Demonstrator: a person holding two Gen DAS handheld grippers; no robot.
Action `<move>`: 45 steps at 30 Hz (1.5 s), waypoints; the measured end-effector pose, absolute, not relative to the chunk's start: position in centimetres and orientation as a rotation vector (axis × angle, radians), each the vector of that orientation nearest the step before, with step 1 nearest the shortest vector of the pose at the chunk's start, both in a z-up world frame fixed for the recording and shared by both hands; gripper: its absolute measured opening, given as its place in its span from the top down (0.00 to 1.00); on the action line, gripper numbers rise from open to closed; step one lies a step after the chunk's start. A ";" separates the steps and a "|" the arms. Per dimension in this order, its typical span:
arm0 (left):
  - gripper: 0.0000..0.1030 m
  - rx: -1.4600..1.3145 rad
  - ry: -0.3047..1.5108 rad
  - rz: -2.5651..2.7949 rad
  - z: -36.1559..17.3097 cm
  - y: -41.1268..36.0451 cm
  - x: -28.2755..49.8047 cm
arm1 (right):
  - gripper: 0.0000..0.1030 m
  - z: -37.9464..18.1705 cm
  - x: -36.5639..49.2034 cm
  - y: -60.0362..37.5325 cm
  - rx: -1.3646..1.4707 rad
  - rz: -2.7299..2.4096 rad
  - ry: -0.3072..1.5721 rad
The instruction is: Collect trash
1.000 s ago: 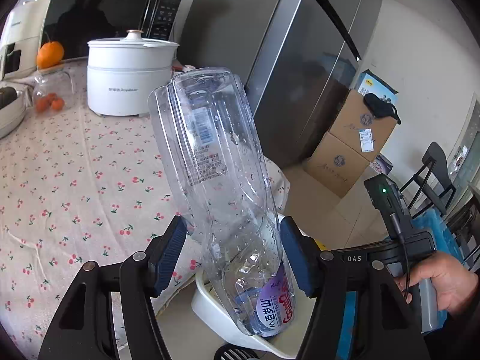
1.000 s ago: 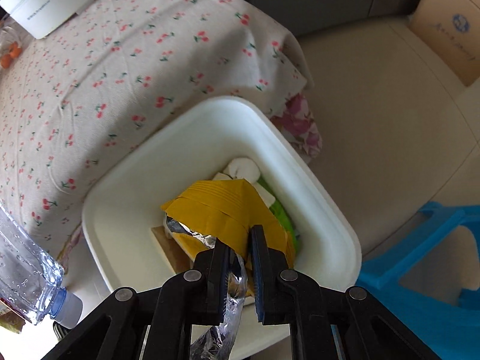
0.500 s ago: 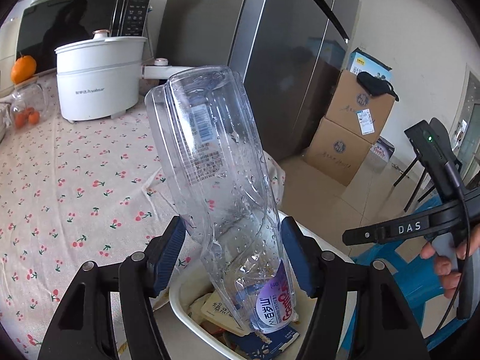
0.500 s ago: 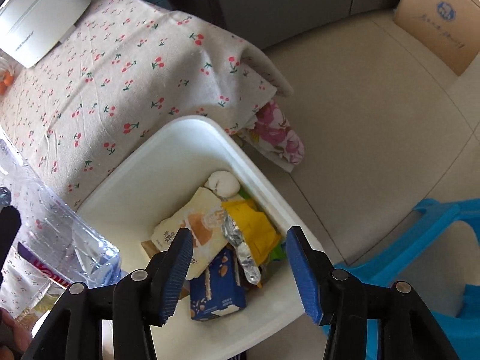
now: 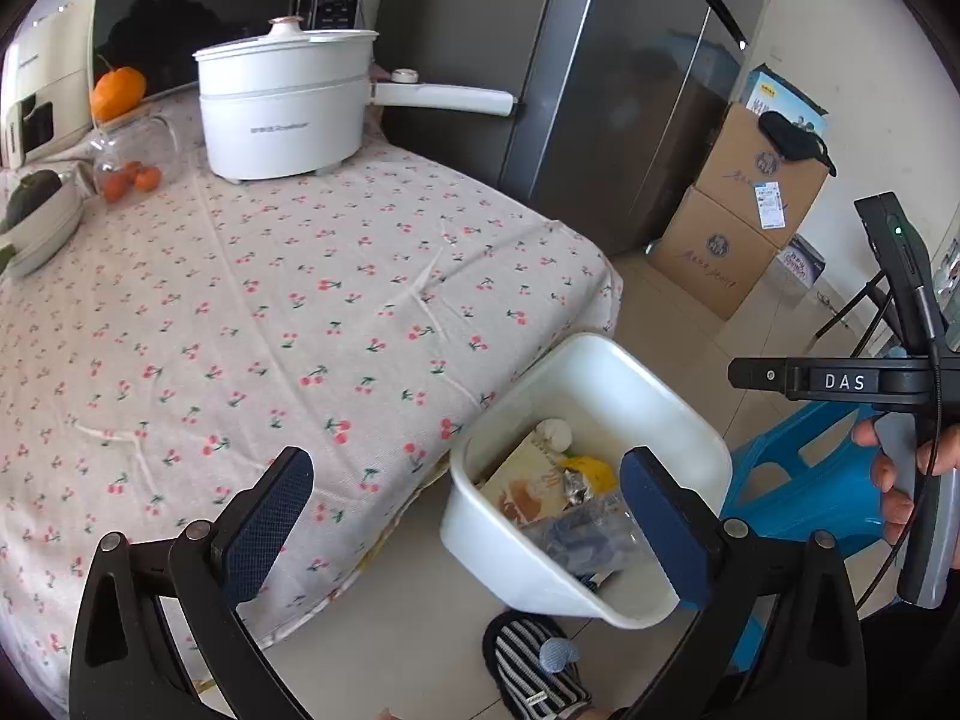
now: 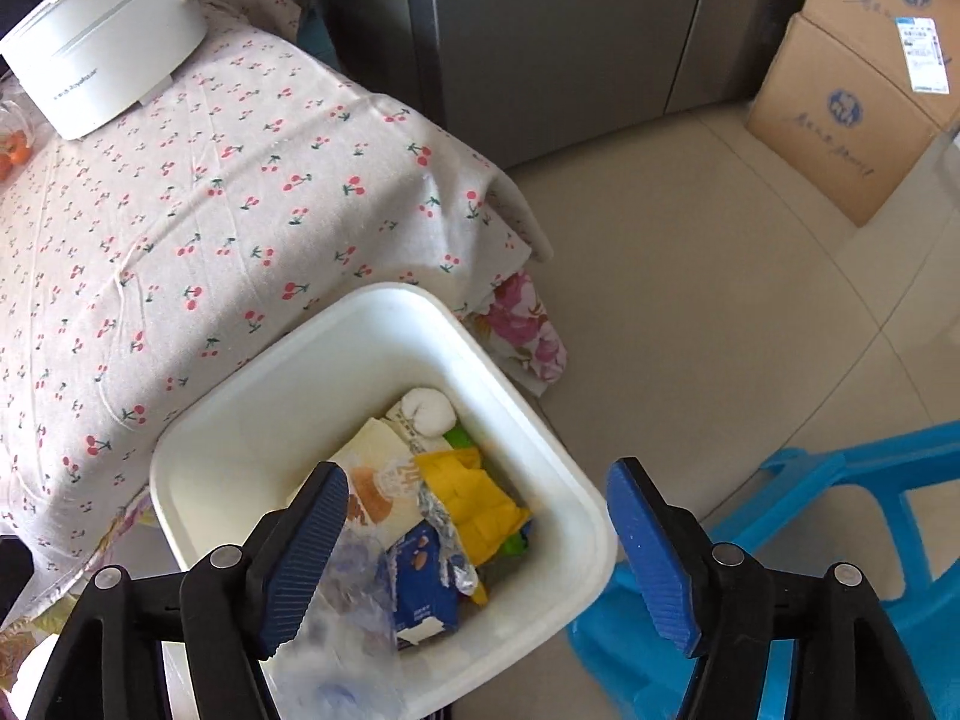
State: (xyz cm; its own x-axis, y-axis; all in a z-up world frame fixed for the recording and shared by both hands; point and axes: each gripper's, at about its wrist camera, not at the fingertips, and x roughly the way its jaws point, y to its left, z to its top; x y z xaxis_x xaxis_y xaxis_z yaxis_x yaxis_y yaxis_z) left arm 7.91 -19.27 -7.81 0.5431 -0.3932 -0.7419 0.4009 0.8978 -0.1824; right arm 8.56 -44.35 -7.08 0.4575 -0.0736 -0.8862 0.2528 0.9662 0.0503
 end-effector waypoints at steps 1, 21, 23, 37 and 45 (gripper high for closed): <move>0.00 0.008 0.879 -0.461 -7.2 -18.3 7.5 | 0.21 -6.7 8.2 -43.6 0.187 -0.191 1.065; 0.00 0.042 0.862 -0.200 -2.2 -5.2 -1.0 | 0.01 -2.3 -0.2 -29.3 0.042 -0.123 0.819; 0.00 0.050 0.837 -0.179 -1.9 -4.4 -1.8 | 0.01 -2.0 -0.4 -27.9 -0.010 -0.117 0.804; 0.00 0.028 0.794 -0.139 -1.2 -2.5 -2.5 | 0.01 -2.0 -1.0 -24.1 -0.064 -0.082 0.754; 0.00 0.037 0.788 -0.142 -1.1 -2.9 -2.6 | 0.01 -2.0 -1.3 -23.7 -0.076 -0.078 0.751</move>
State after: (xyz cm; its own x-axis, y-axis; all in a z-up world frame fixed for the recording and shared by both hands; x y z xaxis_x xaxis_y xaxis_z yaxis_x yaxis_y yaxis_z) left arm -2.62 -2.94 -1.11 0.6961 -0.1138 -0.7089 0.1412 0.9898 -0.0202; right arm -1.31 -23.68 -2.00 0.7285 -0.0975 -0.6781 0.0431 0.9944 -0.0966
